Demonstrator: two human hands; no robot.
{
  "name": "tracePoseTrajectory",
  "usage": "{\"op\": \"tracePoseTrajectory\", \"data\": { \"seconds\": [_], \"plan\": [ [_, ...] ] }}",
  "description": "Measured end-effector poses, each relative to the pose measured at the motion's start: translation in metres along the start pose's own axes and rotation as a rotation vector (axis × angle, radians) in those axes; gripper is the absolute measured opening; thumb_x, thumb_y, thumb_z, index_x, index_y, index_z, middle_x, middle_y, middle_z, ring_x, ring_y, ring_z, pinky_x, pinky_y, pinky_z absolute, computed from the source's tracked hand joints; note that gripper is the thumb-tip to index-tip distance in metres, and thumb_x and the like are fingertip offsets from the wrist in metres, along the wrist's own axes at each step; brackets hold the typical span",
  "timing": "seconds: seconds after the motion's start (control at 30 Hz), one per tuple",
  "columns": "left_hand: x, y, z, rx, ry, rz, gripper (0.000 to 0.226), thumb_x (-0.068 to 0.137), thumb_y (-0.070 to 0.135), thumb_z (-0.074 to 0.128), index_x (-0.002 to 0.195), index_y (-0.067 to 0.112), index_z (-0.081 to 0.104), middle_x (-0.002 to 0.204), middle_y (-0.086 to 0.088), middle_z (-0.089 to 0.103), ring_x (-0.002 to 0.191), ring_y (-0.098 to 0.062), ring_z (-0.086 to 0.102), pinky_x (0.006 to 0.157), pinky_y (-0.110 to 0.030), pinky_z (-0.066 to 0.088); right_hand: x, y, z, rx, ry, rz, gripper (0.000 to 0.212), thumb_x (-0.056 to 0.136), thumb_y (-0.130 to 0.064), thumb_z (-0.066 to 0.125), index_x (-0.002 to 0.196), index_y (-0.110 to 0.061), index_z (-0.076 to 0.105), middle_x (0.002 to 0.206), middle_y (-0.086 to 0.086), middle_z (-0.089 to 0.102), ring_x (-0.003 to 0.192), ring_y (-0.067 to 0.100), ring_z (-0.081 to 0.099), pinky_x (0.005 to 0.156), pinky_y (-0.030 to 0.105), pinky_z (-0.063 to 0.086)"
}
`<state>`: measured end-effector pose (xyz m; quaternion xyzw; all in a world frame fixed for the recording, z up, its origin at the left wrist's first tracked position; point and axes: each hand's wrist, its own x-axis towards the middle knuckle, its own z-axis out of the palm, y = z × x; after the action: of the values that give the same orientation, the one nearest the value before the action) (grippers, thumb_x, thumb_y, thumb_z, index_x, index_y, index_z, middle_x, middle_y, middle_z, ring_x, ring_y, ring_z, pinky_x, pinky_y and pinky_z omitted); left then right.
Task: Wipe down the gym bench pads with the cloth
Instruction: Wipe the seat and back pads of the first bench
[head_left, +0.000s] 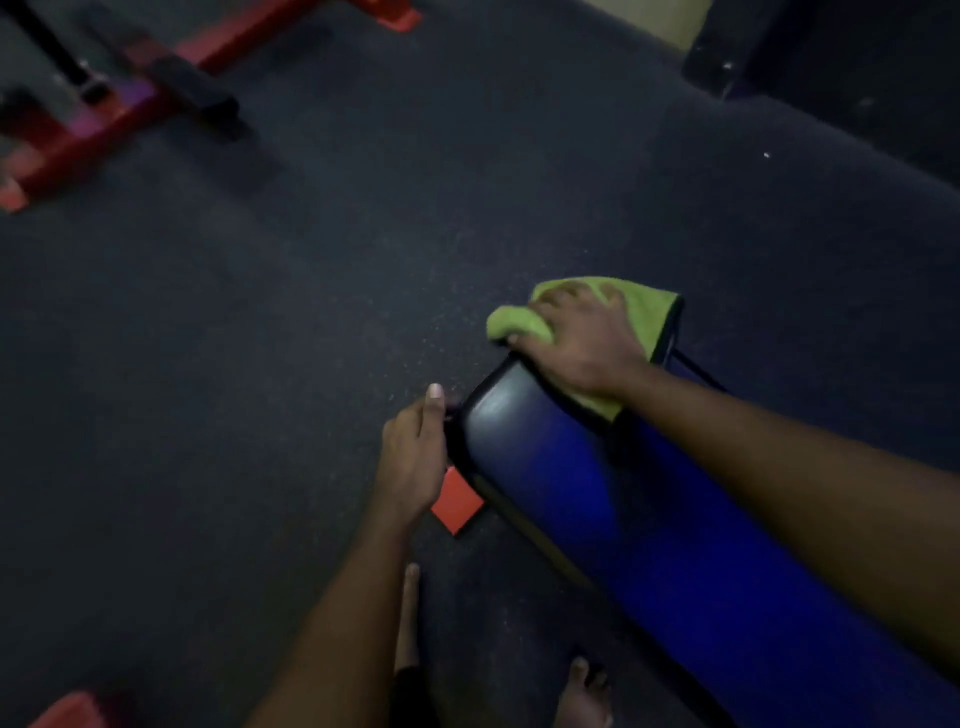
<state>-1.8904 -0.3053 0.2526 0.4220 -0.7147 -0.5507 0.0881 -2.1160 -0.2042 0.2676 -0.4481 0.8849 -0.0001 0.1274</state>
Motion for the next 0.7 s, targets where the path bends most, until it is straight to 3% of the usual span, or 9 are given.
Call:
{"op": "tracePoseTrajectory", "data": {
  "seconds": [0.1, 0.23, 0.3, 0.37, 0.43, 0.53, 0.63, 0.7],
  "plan": [
    [-0.020, -0.016, -0.014, -0.057, 0.037, -0.049, 0.061, 0.094, 0.065, 0.029, 0.093, 0.024, 0.074, 0.089, 0.003, 0.075, 0.085, -0.015, 0.071, 0.080, -0.045, 0.057, 0.028, -0.026, -0.014, -0.068, -0.093, 0.132, 0.075, 0.088, -0.075, 0.028, 0.118, -0.022, 0.071, 0.121, 0.011, 0.069, 0.118, 0.032, 0.059, 0.105, 0.055, 0.031],
    [-0.046, -0.027, -0.034, -0.046, 0.211, -0.045, 0.051, 0.103, 0.052, 0.029, 0.092, 0.024, 0.070, 0.088, -0.003, 0.073, 0.079, -0.017, 0.068, 0.072, -0.036, 0.053, -0.027, -0.118, 0.023, -0.223, -0.090, -0.308, 0.077, 0.089, -0.072, 0.024, 0.102, -0.017, 0.076, 0.103, 0.012, 0.074, 0.107, 0.032, 0.064, 0.100, 0.049, 0.030],
    [-0.059, -0.032, -0.043, 0.047, 0.299, -0.063, 0.052, 0.105, 0.049, 0.026, 0.090, 0.021, 0.067, 0.083, -0.006, 0.070, 0.076, -0.019, 0.065, 0.067, -0.033, 0.048, -0.078, -0.139, 0.042, -0.301, -0.137, -0.556, 0.077, 0.091, -0.068, 0.020, 0.112, -0.021, 0.076, 0.116, 0.006, 0.072, 0.123, 0.028, 0.055, 0.113, 0.057, 0.017],
    [-0.070, -0.035, -0.052, 0.097, 0.384, -0.082, 0.053, 0.105, 0.048, 0.026, 0.087, 0.017, 0.064, 0.078, -0.005, 0.066, 0.075, -0.021, 0.064, 0.066, -0.034, 0.046, -0.104, -0.126, 0.049, -0.332, -0.131, -0.650, 0.074, 0.088, -0.068, 0.025, 0.126, -0.025, 0.071, 0.140, 0.004, 0.061, 0.144, 0.027, 0.036, 0.120, 0.063, 0.001],
    [-0.074, -0.036, -0.059, 0.129, 0.405, -0.049, 0.053, 0.106, 0.047, 0.026, 0.086, 0.015, 0.064, 0.078, -0.003, 0.065, 0.075, -0.018, 0.063, 0.066, -0.032, 0.045, -0.104, -0.110, 0.042, -0.249, -0.074, -0.555, 0.076, 0.082, -0.075, 0.028, 0.134, -0.032, 0.063, 0.157, 0.004, 0.044, 0.153, 0.028, 0.022, 0.117, 0.071, -0.002],
    [-0.071, -0.033, -0.060, 0.168, 0.328, 0.021, 0.052, 0.105, 0.048, 0.025, 0.094, 0.017, 0.065, 0.085, 0.003, 0.065, 0.080, -0.004, 0.060, 0.065, -0.023, 0.040, -0.076, -0.114, 0.029, -0.119, -0.078, -0.264, 0.078, 0.076, -0.083, 0.037, 0.138, -0.040, 0.054, 0.168, 0.005, 0.023, 0.156, 0.032, 0.008, 0.111, 0.077, -0.005],
    [-0.063, -0.030, -0.057, 0.214, 0.242, 0.106, 0.051, 0.105, 0.050, 0.025, 0.097, 0.017, 0.063, 0.090, 0.000, 0.066, 0.082, -0.012, 0.060, 0.066, -0.023, 0.042, -0.078, -0.132, 0.034, -0.080, 0.000, -0.100, 0.068, 0.079, -0.077, 0.050, 0.135, -0.040, 0.056, 0.169, 0.007, 0.018, 0.156, 0.037, 0.004, 0.110, 0.079, -0.003],
    [-0.058, -0.022, -0.051, 0.209, 0.198, 0.133, 0.049, 0.104, 0.050, 0.026, 0.101, 0.017, 0.062, 0.098, -0.003, 0.067, 0.089, -0.015, 0.062, 0.072, -0.022, 0.043, -0.107, -0.129, 0.047, -0.074, 0.082, -0.099, 0.070, 0.084, -0.070, 0.053, 0.147, -0.043, 0.044, 0.171, 0.005, 0.007, 0.157, 0.037, -0.005, 0.110, 0.079, 0.000]
  ]
}}
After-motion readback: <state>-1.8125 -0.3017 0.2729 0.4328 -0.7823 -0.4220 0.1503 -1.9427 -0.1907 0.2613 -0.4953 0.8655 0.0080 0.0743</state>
